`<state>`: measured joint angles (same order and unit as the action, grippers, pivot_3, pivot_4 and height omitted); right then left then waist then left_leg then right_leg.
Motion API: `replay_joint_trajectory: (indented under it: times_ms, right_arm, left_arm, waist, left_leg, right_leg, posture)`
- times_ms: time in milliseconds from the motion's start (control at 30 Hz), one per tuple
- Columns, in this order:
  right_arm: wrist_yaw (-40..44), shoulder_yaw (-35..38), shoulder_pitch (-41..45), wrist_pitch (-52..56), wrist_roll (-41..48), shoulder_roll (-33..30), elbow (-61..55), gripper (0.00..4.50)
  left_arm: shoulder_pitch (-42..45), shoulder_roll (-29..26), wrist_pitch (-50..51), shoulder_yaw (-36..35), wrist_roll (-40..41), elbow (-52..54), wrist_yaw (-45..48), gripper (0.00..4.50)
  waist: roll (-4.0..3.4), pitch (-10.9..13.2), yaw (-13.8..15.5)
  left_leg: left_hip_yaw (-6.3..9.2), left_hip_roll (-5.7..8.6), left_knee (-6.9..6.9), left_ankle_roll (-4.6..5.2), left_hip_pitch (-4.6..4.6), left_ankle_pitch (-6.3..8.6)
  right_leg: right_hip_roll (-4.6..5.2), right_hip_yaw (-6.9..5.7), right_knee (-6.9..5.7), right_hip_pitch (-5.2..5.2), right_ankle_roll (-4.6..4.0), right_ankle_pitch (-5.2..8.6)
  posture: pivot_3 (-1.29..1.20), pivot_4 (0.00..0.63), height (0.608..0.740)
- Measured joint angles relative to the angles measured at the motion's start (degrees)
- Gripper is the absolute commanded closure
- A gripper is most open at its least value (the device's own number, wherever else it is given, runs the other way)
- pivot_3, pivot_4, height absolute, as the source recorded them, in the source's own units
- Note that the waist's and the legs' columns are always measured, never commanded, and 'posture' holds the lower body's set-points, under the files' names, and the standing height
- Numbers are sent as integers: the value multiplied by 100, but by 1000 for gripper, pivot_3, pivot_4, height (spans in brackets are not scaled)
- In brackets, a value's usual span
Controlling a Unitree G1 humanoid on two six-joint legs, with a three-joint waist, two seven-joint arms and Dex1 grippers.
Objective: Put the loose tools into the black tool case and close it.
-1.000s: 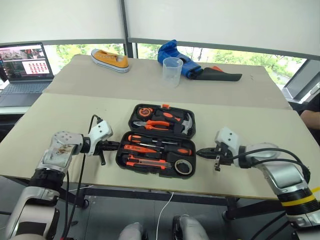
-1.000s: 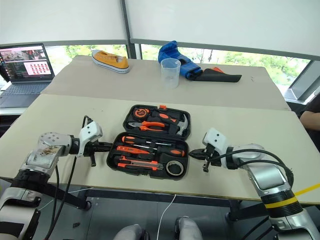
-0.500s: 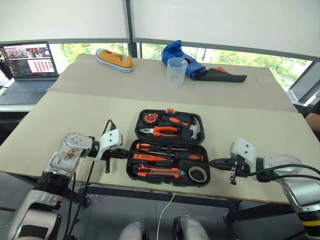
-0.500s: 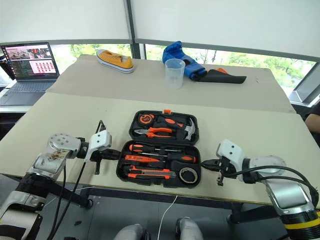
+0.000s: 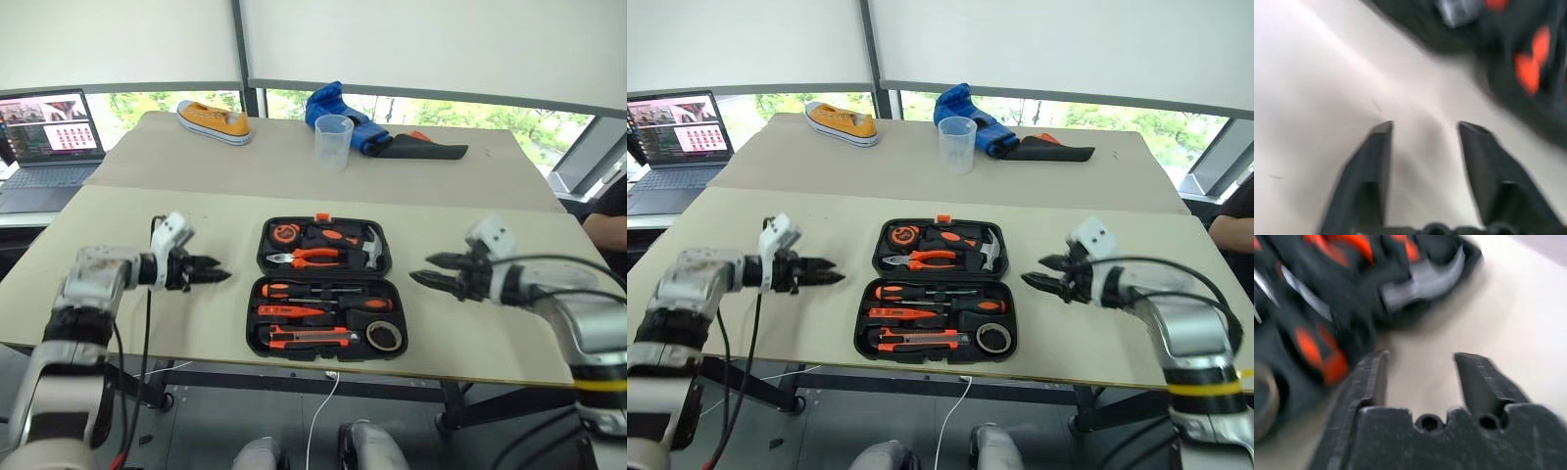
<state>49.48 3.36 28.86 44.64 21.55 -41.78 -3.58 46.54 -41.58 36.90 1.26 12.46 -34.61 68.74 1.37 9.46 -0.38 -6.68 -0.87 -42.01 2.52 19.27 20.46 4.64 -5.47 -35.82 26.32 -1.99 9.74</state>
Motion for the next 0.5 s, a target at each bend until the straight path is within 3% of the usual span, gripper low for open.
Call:
replay_joint_trajectory:
  times_ms: [33, 100, 333, 400, 500]
  right_arm:
    - [-108, -88, 305, 162, -13, 150, 241, 265]
    - [-360, -313, 929, 337, -104, 458, 776, 12]
    - [-837, -641, 2020, 303, -591, 1091, 2674, 12]
    - [-901, -644, 2189, 226, -710, 1156, 3099, 0]
    - [-884, -673, 2293, 105, -810, 1185, 3459, 714]
  left_arm:
    - [313, 130, 313, -50, 28, -250, -156, 533]
    - [949, 485, 800, -113, 56, -803, -537, 135]
    - [1745, 1133, 1090, -161, -111, -2135, -1345, 135]
    - [1788, 1203, 933, -156, -172, -2284, -1420, 639]
    - [1817, 1254, 799, -159, -212, -2437, -1437, 1600]
  waist:
    - [0, 0, 7]
    - [0, 0, 8]
    - [0, -1, -84]
    - [0, -1, -103]
    - [-1, -1, -120]
  left_leg:
    - [0, 3, -3, 3, 2, 1]
    - [2, 8, 1, 11, 11, 5]
    - [-12, 14, 23, 10, 36, 5]
    - [-21, 13, 23, 7, 53, 4]
    - [-23, 15, 21, 2, 61, 2]
  right_leg:
    - [0, -1, -5, -1, -7, -5]
    - [0, -3, -2, 1, -4, -7]
    - [0, -39, 11, 24, -2, -5]
    - [-1, -46, 10, 36, -5, -4]
    - [5, -52, 8, 39, -5, -4]
  posture:
    - [0, 150, 724]
    - [0, 150, 724]
    - [0, 150, 724]
    - [0, 150, 724]
    - [0, 150, 724]
